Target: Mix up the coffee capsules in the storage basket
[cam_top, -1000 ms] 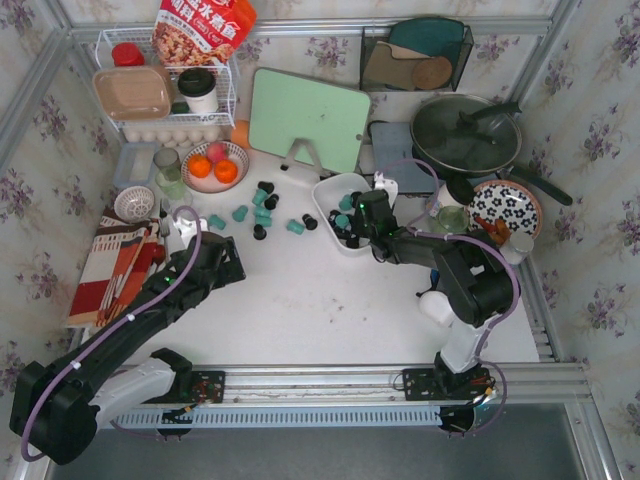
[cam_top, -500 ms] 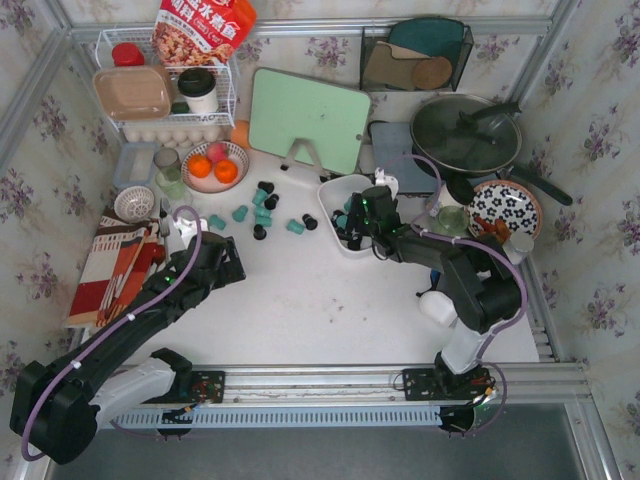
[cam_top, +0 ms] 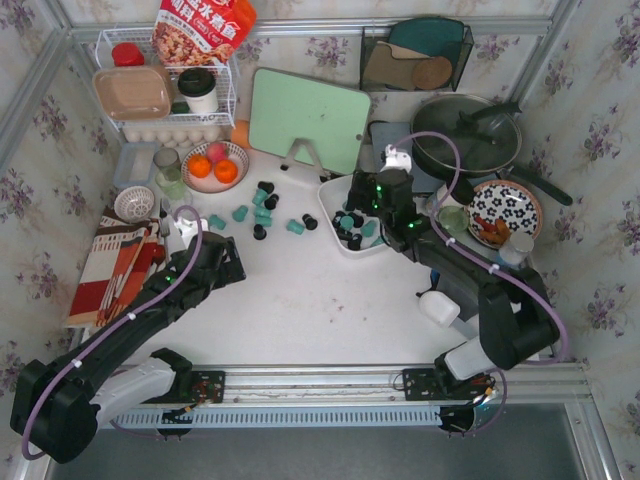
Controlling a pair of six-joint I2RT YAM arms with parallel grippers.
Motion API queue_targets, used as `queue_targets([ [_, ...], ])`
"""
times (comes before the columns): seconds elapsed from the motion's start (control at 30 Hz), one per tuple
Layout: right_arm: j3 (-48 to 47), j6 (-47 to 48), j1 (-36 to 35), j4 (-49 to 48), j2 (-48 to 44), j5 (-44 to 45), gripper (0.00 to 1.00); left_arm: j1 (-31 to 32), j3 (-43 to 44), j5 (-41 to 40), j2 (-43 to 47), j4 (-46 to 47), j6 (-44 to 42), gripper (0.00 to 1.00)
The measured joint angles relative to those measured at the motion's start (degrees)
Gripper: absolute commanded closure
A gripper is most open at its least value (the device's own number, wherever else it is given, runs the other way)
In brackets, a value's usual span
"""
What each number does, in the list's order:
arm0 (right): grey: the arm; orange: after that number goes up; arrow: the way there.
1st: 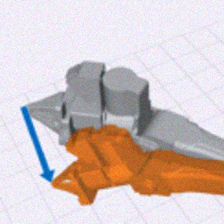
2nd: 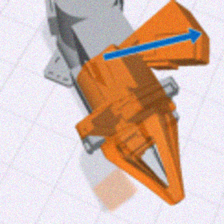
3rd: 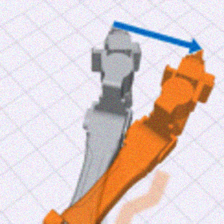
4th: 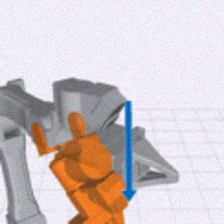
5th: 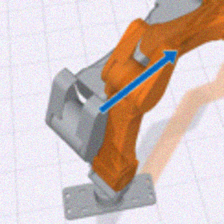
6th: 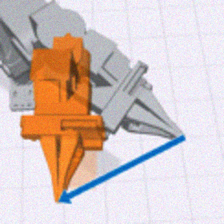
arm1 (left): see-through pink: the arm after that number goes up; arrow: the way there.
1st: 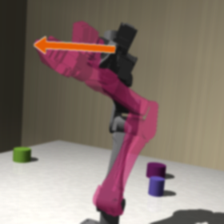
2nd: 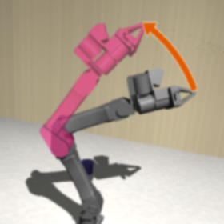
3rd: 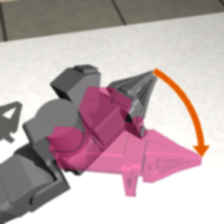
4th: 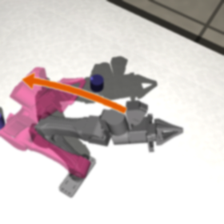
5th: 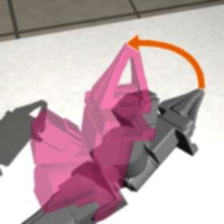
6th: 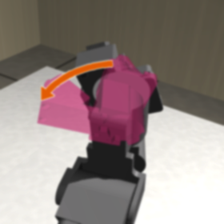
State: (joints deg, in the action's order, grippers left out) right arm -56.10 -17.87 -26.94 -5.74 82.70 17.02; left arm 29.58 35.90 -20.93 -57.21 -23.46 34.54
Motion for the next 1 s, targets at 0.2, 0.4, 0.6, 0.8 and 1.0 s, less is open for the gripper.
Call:
queue_targets([
  [0.2,-0.5,4.8,0.0,3.4,-6.4,4.3,0.0,0.0,0.0,0.0,-0.8,0.0,0.0,0.0],
  [0.4,3.4,10.4,0.0,0.9,-15.1,10.7,0.0,0.0,0.0,0.4,-1.5,0.1,-0.1,0.0],
  [0.6,16.9,13.7,0.2,-10.9,-25.3,13.6,0.0,0.0,0.0,1.7,-2.3,0.5,-1.6,0.0],
  [0.8,28.1,12.4,0.6,-20.0,-27.1,13.7,0.0,0.0,-1.7,5.0,1.1,3.8,-4.9,0.0],
  [1.0,34.2,9.9,0.5,-24.0,-25.1,10.1,0.0,0.0,-4.9,9.4,8.2,8.2,-8.4,0.0],
])
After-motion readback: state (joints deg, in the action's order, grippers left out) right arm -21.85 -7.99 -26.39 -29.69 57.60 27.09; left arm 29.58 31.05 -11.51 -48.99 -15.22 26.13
